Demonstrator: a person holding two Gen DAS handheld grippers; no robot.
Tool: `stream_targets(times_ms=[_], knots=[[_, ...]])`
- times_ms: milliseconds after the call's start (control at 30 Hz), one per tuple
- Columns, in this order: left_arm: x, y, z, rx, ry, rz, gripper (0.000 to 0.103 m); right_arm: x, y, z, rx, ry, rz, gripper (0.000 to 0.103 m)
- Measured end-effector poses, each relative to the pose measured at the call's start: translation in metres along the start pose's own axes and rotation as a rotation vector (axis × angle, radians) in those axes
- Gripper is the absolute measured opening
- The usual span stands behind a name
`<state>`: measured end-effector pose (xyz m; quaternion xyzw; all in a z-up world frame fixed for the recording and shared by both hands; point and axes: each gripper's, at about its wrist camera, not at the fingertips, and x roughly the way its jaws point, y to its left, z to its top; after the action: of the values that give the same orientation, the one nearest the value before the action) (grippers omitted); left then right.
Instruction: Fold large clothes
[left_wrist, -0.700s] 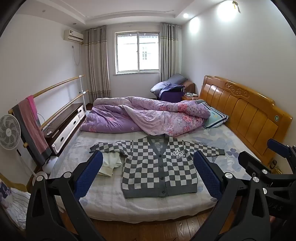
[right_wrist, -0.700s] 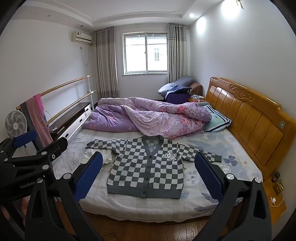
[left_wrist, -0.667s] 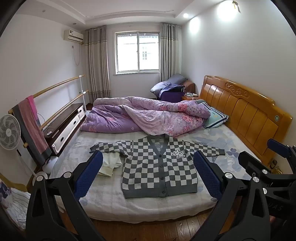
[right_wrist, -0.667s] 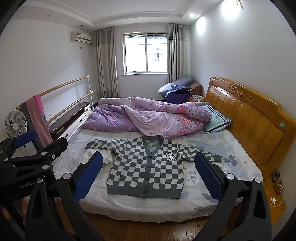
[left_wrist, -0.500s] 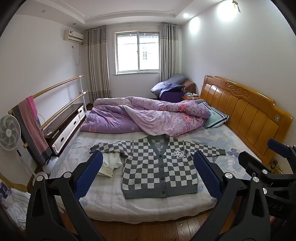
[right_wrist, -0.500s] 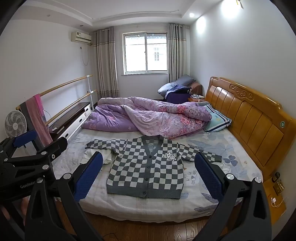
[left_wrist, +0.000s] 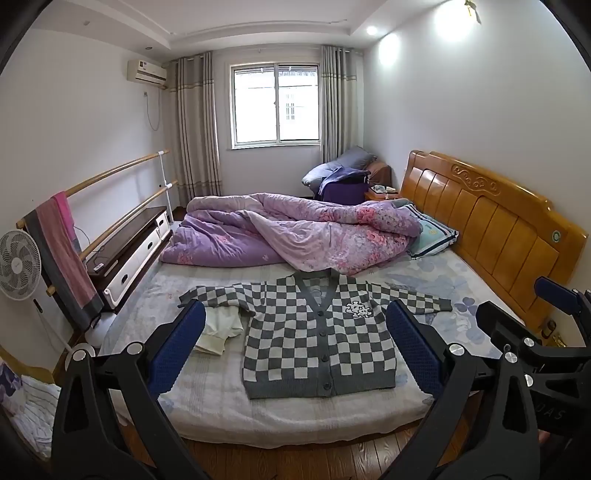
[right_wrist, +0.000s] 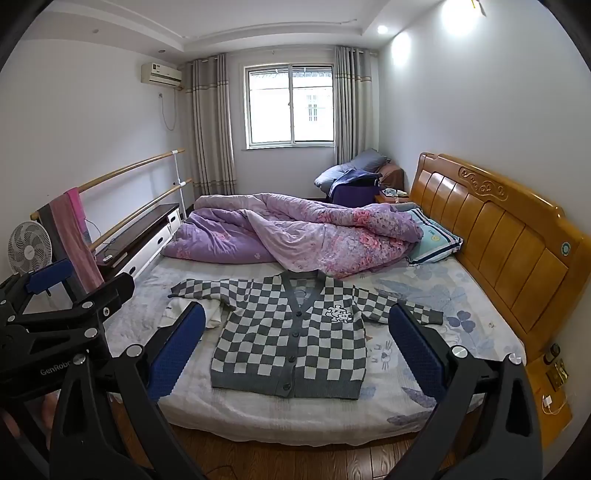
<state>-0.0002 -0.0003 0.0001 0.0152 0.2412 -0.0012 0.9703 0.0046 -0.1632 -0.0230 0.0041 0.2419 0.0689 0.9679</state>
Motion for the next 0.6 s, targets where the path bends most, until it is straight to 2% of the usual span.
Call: stream_targets(times_ms=[600], knots=[[0.0042, -0.0012, 0.0019, 0.004, -0.004, 0.007, 0.098, 0.0001, 0.0005, -0.0013, -0.001, 0.005, 0.001, 0.096]])
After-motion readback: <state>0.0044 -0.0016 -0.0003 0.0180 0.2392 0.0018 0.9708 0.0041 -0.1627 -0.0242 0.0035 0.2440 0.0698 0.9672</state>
